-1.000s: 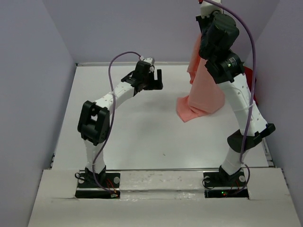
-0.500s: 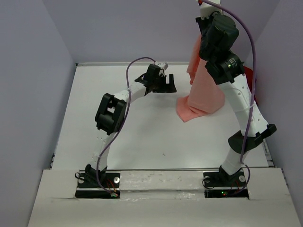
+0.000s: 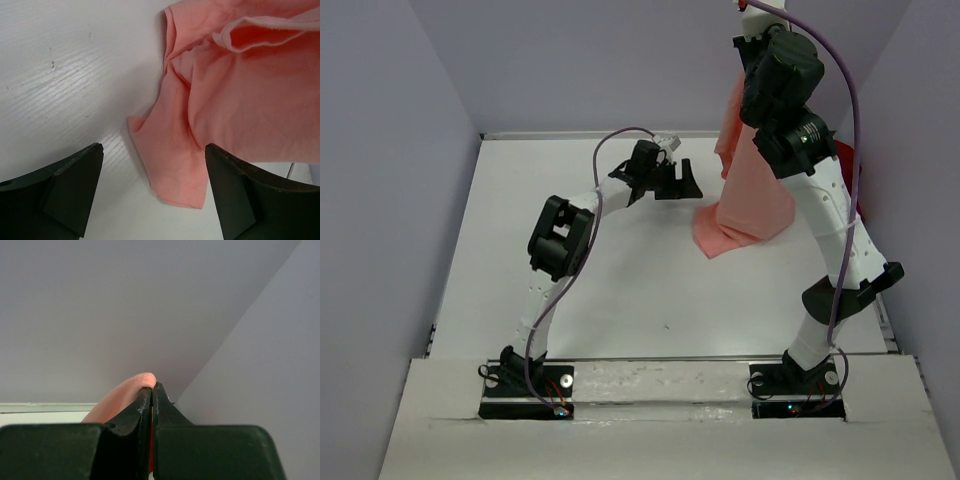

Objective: Fold and stack the t-shirts

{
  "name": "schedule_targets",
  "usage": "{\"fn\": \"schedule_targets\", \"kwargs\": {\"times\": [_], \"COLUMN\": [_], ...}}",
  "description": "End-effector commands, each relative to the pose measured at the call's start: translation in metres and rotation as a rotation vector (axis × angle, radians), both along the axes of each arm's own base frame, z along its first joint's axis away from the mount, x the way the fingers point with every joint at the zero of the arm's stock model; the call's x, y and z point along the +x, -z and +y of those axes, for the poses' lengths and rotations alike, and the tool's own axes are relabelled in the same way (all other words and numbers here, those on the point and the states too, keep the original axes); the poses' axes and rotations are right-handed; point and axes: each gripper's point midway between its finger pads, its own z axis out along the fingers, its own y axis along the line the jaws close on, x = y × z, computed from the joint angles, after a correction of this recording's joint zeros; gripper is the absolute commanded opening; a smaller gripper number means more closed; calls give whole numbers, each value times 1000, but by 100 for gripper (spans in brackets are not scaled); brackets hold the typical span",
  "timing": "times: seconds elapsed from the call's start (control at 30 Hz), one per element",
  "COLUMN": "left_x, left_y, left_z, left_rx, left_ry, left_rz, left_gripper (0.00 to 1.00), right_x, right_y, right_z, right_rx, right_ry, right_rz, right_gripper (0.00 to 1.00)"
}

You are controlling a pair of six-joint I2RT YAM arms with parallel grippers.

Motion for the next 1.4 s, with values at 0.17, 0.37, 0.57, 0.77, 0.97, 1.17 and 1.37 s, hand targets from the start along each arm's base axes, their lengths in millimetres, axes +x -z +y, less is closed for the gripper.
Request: {"fn": "schedule_targets", "kwargs": {"times": [0.17,0.37,0.57,0.77,0.97,1.17,1.37], "left_x": [-6,-10,-11,-13,-10,-8,2], "left_y": [6,21,28,33,29,-12,-96], "left_z": [-24,-34,-40,-39,-25,-5,47], "left_rx": [-91,-99,-107,-97,-34,-12,136], "left_ry": [62,73,77,70,26,-31,-228], "left_rz": [46,87,102,115,89,28,-160], "left_gripper": [89,87,77,62,17,0,0], "right_x": [-18,-15,-10,-13,-9,-10,-18], "right_y": [-30,-26,-20,-21,-13,-11,-12], "right_z": [-11,-9,-6,-8,-6,-5,-11], "right_rx": [52,46,38,38,30,35,51], "right_ry": [1,2,6,5,5,0,4], "right_rz": [-90,-81,-64,-66,-47,-42,-43], "right_gripper": [0,0,0,0,0,0,0]}}
